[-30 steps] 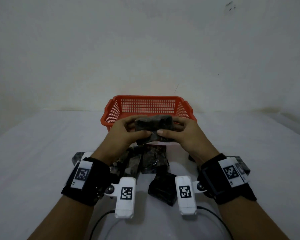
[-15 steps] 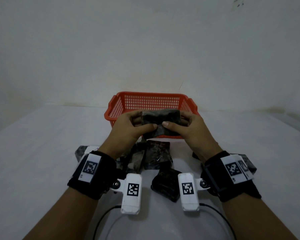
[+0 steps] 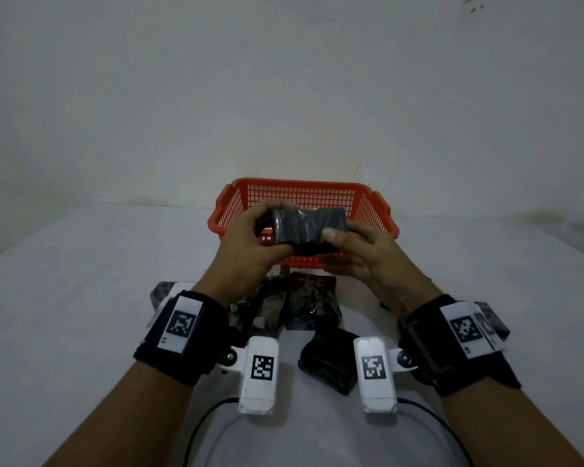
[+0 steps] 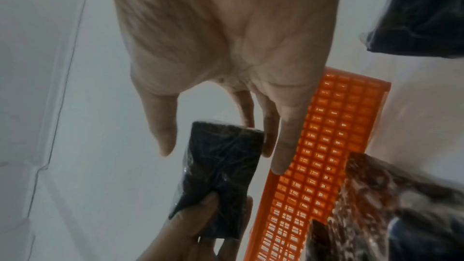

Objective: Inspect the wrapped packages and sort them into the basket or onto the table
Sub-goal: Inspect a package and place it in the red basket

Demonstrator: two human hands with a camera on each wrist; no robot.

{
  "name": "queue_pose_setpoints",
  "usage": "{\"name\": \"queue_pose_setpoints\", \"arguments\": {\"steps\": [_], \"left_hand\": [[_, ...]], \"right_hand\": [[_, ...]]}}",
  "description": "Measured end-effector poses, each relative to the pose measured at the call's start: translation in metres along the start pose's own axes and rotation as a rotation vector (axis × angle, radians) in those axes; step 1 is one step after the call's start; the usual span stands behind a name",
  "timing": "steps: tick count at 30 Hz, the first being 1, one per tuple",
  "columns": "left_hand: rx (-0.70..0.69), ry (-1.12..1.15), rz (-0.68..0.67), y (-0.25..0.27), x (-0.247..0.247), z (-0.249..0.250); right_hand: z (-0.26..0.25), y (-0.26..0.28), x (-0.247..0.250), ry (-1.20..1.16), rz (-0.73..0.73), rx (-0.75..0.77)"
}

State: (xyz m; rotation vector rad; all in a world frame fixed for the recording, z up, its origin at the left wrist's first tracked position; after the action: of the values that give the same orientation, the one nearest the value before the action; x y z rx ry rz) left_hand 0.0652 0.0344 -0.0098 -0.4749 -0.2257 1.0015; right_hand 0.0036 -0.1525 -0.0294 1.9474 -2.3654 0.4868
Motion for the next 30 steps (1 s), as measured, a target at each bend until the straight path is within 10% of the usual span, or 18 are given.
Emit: {"name": "queue_pose_setpoints", "arguments": {"steps": [8, 30], "left_hand": [[0.250, 0.122, -0.118, 0.003, -0.011, -0.016], [0.087, 0.006, -0.018, 0.000, -0.001, -0.008]], "right_hand": [[0.010, -0.005, 0.011, 0.016, 0.172, 0.038], [0.007, -0.005, 0.000, -0.042, 0.032, 0.043]]}}
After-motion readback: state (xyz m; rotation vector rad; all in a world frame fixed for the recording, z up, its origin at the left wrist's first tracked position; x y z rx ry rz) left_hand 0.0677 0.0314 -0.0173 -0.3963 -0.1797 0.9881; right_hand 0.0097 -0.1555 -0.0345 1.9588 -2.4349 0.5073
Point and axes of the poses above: each hand's wrist, its own y-axis away from the middle knuckle, its own x-axis out of the back of the hand, z = x × y, the point moved 5 cm from there along -y, towards the middle knuckle, and after that the axes turned 15 degrees about y, right-handed, at the moved point
